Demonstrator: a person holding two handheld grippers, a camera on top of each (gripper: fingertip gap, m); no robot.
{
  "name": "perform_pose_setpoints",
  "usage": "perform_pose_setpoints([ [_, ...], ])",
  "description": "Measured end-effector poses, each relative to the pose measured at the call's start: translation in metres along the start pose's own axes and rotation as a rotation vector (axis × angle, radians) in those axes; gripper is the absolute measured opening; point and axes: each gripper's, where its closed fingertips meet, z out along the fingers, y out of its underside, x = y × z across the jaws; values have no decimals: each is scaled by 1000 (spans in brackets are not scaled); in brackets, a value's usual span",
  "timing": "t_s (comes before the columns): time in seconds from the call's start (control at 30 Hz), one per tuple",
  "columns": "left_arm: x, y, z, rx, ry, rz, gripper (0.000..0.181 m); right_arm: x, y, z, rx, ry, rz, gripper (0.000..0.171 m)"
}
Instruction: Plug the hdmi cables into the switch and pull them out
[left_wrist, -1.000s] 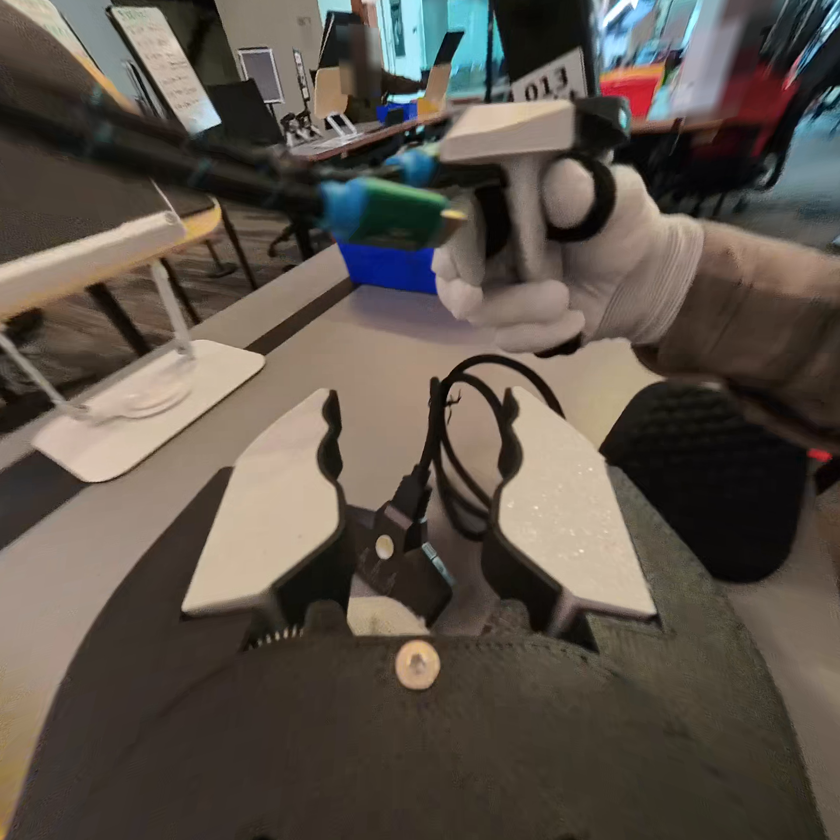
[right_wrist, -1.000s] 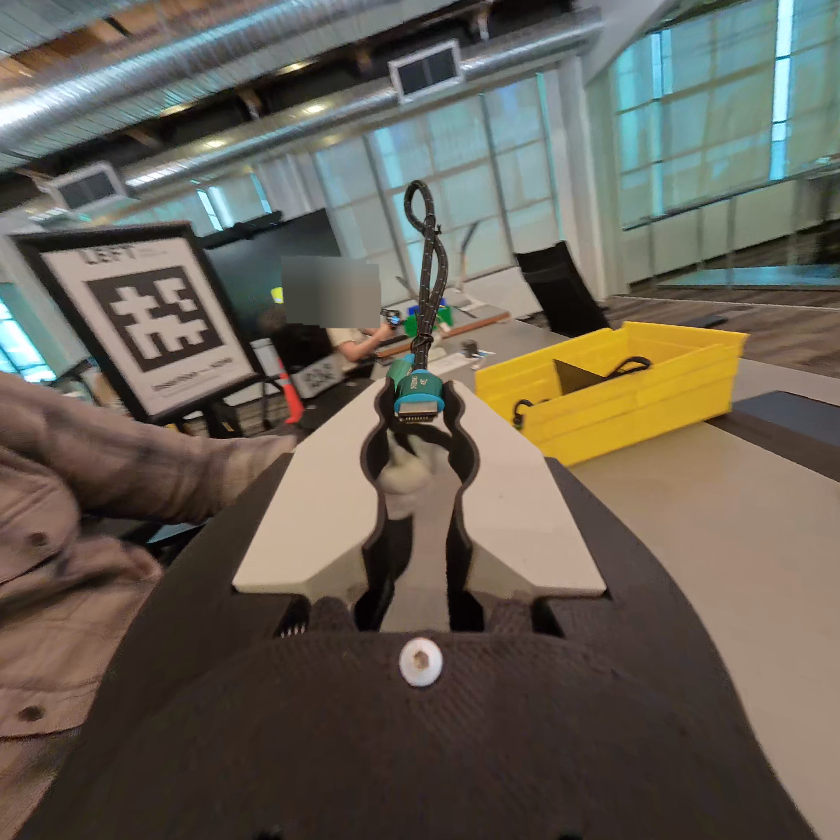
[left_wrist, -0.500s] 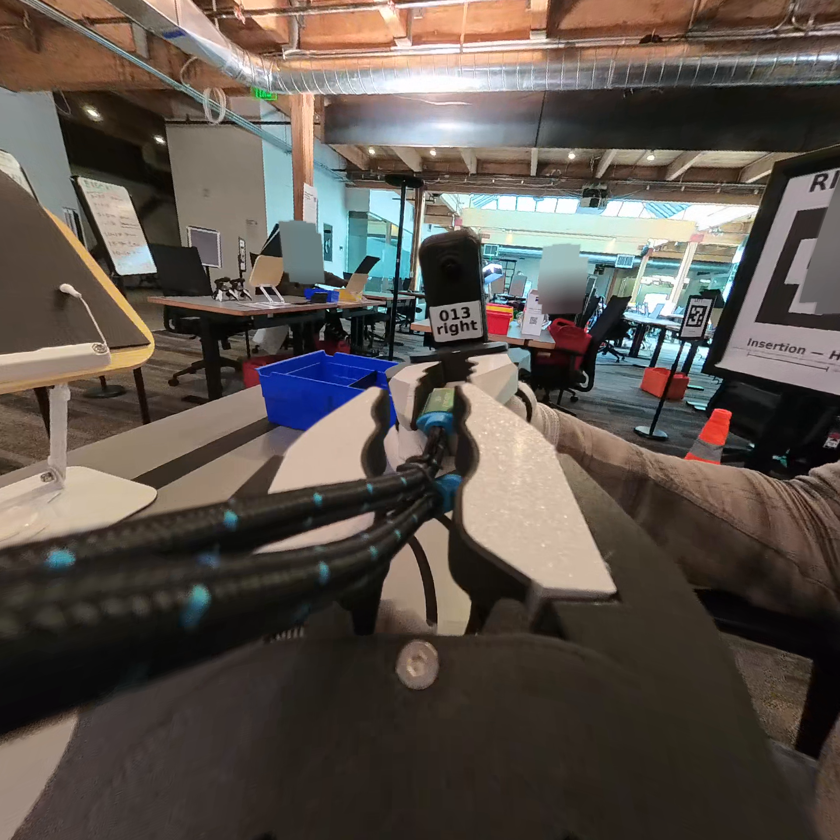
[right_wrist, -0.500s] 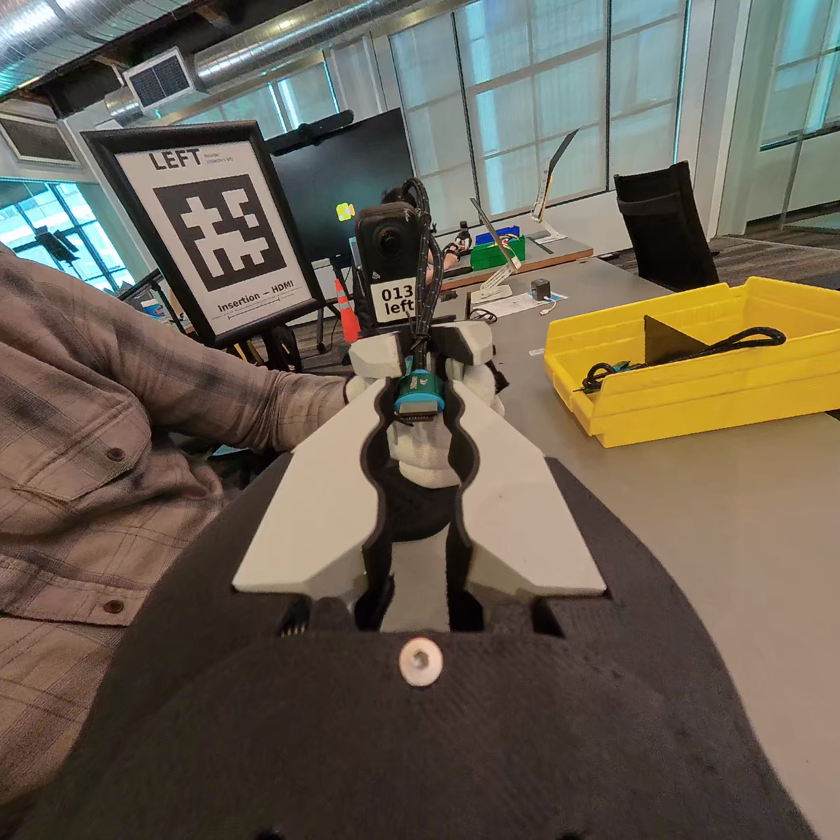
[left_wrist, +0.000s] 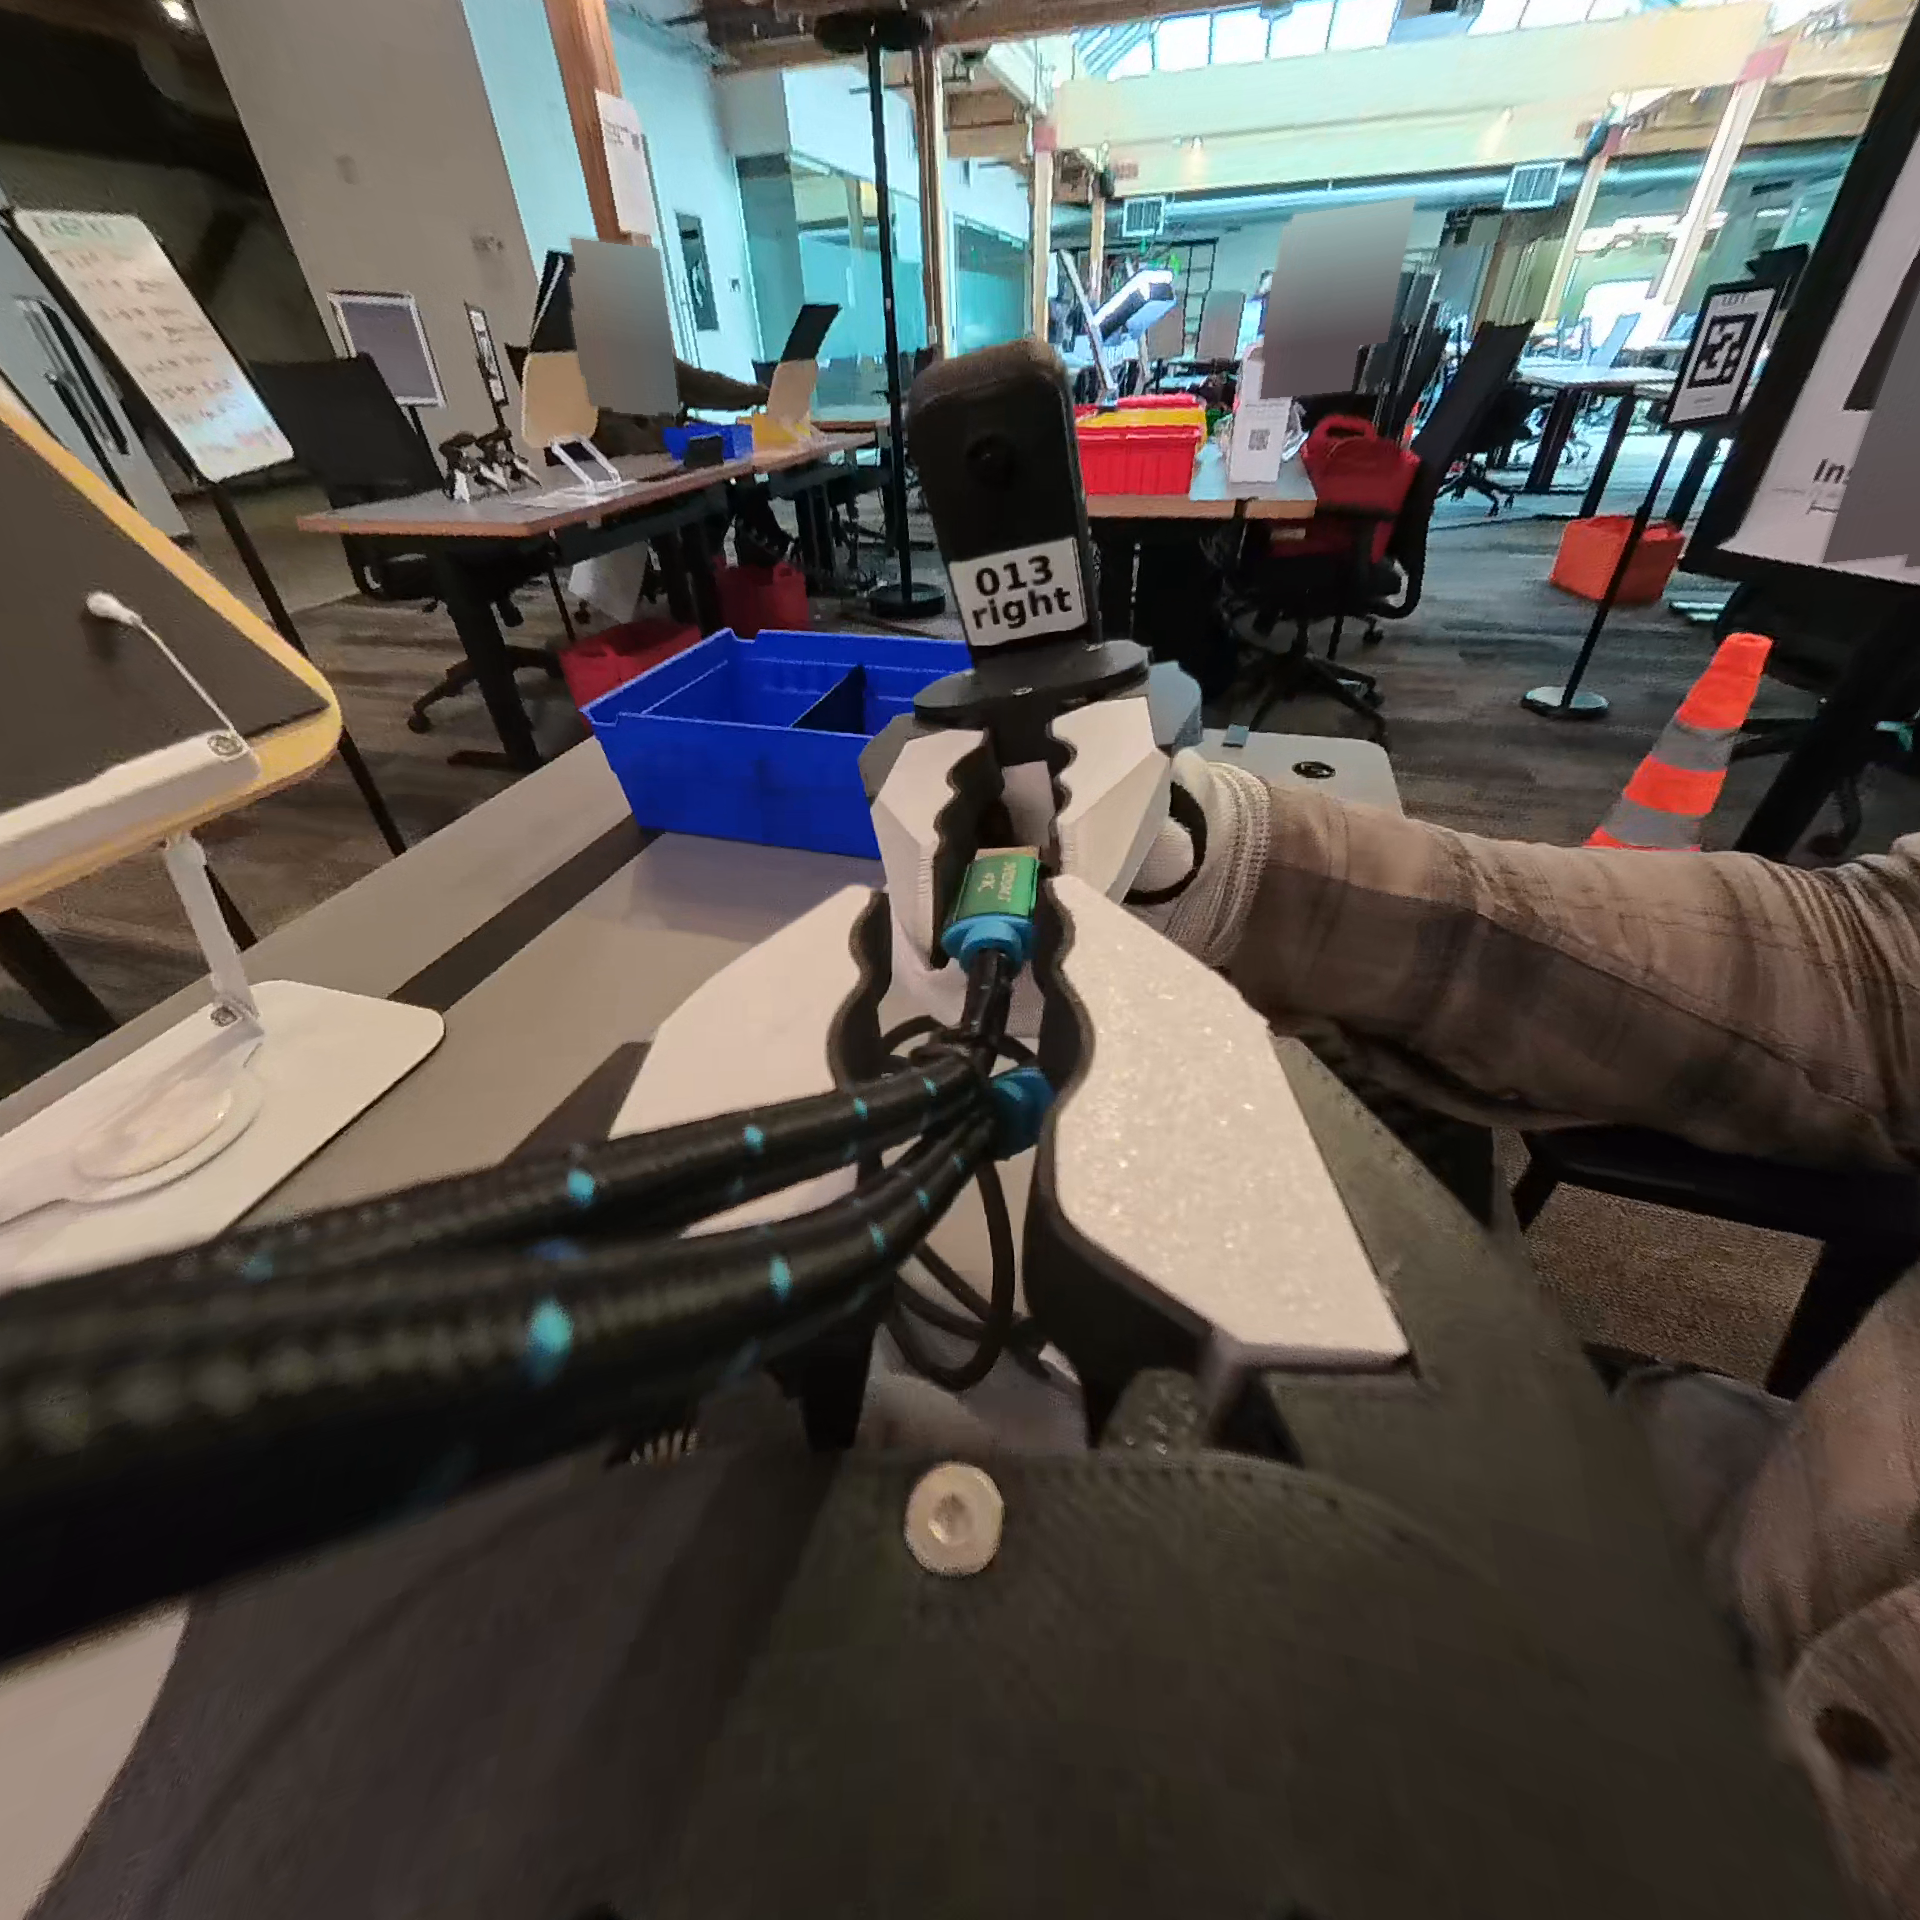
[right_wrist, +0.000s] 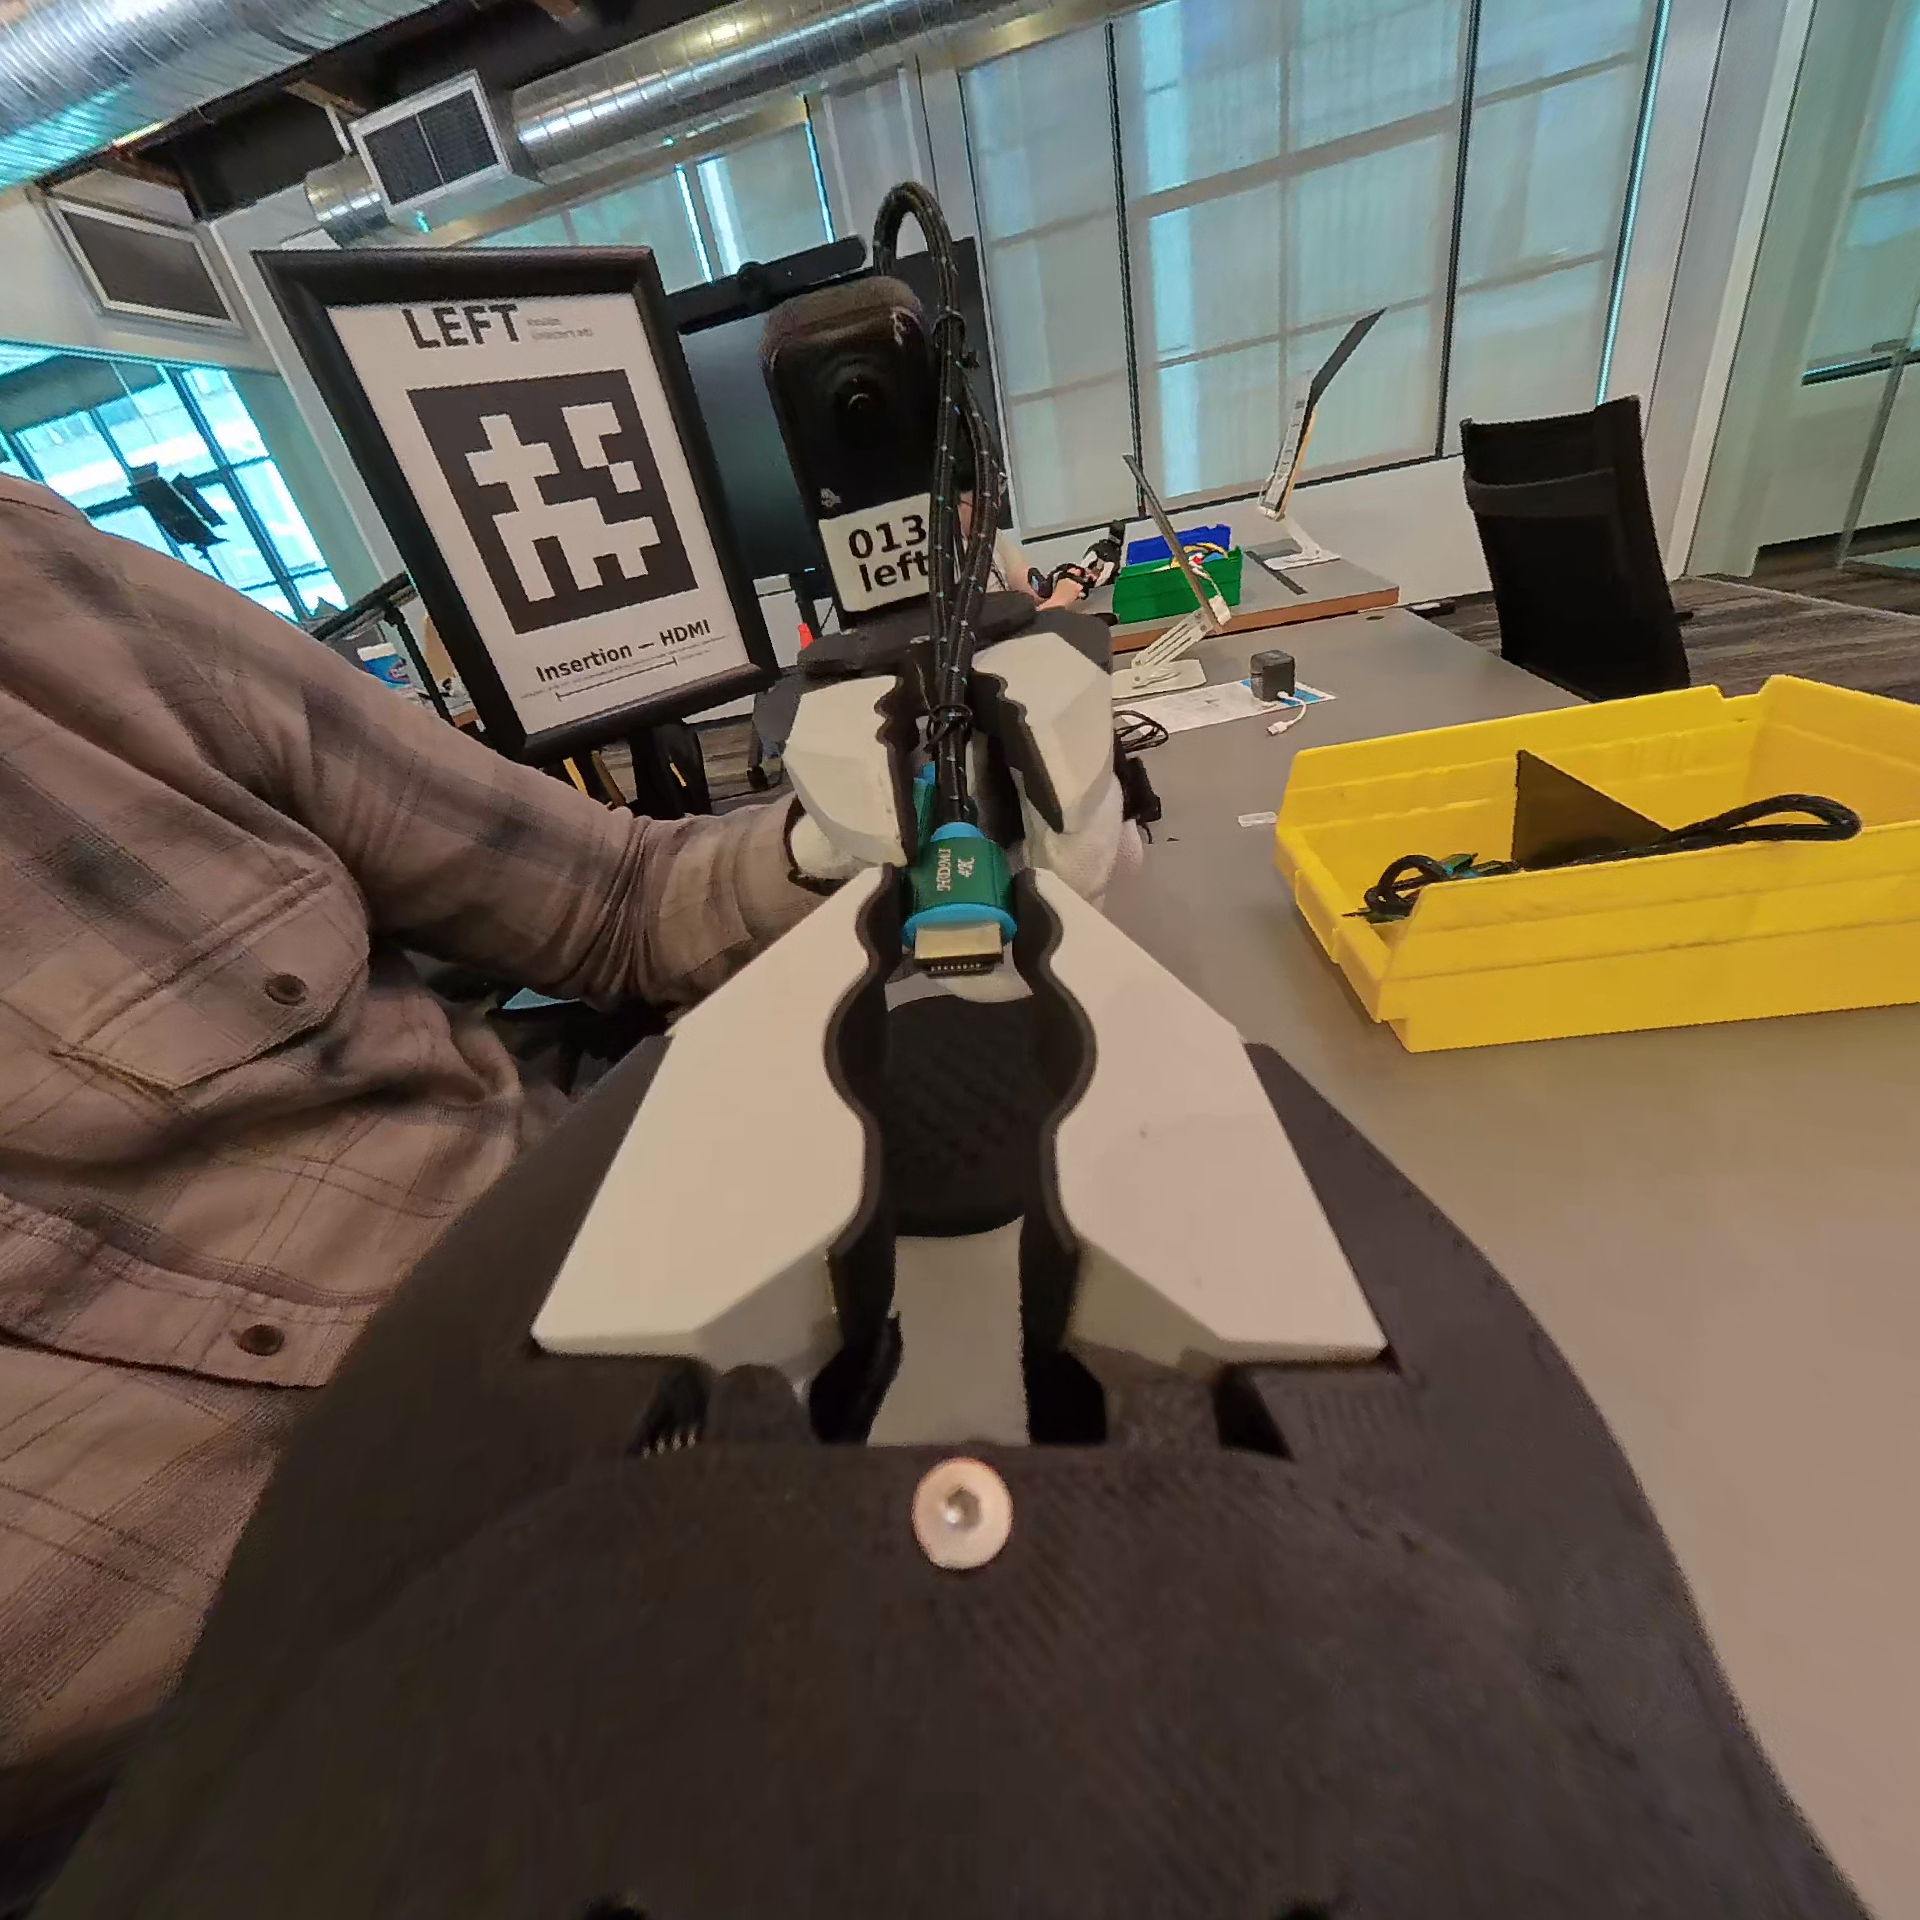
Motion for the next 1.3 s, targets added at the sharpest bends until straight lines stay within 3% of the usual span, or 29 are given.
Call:
perform_pose_setpoints([
  [0.2,-1,-5,-4,2,-3,-3,10,4,-4,4,24,27,1,21],
  [0.47,0,-4,0,-8,-59,89,6,13,-3,-3,-39,129,-61,27],
  [0.77,10,-8,2,14,-65,166,5,3,-10,-17,55,30,5,26],
  [0.83,15,-7,4,12,-46,183,5,5,-8,-18,49,36,7,16],
  [0.97,18,-7,4,18,-35,216,4,0,-6,-18,57,-13,46,31],
  [1.13,24,-11,2,39,3,223,4,5,-3,-19,79,-9,56,38],
  [1.3,28,-9,2,31,13,254,4,-5,-2,-20,81,-83,71,24],
])
